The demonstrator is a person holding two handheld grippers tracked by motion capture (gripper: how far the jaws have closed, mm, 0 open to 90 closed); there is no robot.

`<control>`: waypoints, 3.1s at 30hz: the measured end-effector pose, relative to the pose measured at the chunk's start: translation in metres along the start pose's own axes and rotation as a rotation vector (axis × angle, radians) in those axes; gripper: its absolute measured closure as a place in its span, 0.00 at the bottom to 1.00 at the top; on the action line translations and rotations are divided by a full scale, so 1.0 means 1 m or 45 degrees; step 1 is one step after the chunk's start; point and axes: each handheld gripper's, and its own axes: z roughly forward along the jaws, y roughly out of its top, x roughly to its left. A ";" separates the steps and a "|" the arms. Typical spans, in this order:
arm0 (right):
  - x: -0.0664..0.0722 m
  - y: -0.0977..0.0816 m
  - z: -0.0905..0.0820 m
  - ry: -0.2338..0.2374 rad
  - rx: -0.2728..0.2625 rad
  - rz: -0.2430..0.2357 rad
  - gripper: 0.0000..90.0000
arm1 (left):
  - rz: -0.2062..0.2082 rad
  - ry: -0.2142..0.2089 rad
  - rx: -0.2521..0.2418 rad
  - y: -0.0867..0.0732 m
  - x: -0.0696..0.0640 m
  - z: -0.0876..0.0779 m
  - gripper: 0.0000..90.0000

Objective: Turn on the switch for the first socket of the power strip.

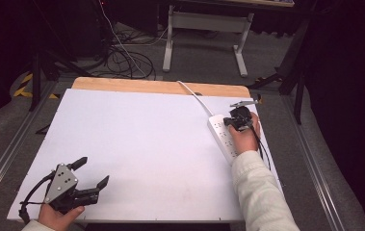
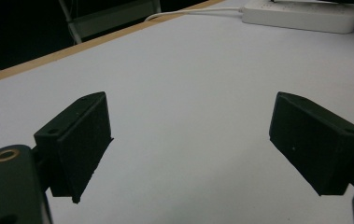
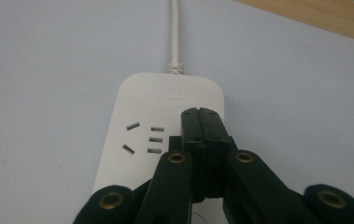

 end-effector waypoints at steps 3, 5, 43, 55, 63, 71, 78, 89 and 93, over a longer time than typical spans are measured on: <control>0.000 0.000 0.000 -0.005 -0.008 -0.002 1.00 | 0.003 0.002 0.000 0.000 0.000 0.000 0.15; 0.001 0.000 0.001 -0.012 -0.008 -0.003 1.00 | 0.004 0.002 -0.001 0.000 0.000 0.000 0.15; 0.014 0.001 0.005 -0.131 0.027 -0.012 1.00 | 0.001 -0.004 -0.005 0.000 -0.001 0.000 0.15; 0.013 0.000 0.005 -0.125 0.029 0.008 1.00 | 0.002 -0.007 -0.007 0.000 -0.001 0.000 0.15; 0.011 -0.001 -0.003 -0.131 -0.001 0.012 1.00 | -0.007 -0.007 -0.004 0.000 0.000 0.001 0.15; 0.016 0.006 -0.028 -0.087 -0.103 -0.007 1.00 | -0.008 -0.009 -0.008 0.001 -0.001 0.001 0.15; 0.020 0.008 -0.043 -0.064 -0.151 -0.011 1.00 | -0.011 -0.007 -0.009 0.001 0.000 0.001 0.15; 0.023 0.010 -0.064 -0.039 -0.196 -0.023 1.00 | -0.011 -0.004 -0.004 0.001 0.000 0.001 0.15; 0.026 0.011 -0.069 -0.018 -0.215 -0.031 1.00 | -0.016 -0.006 -0.003 0.001 -0.001 0.001 0.15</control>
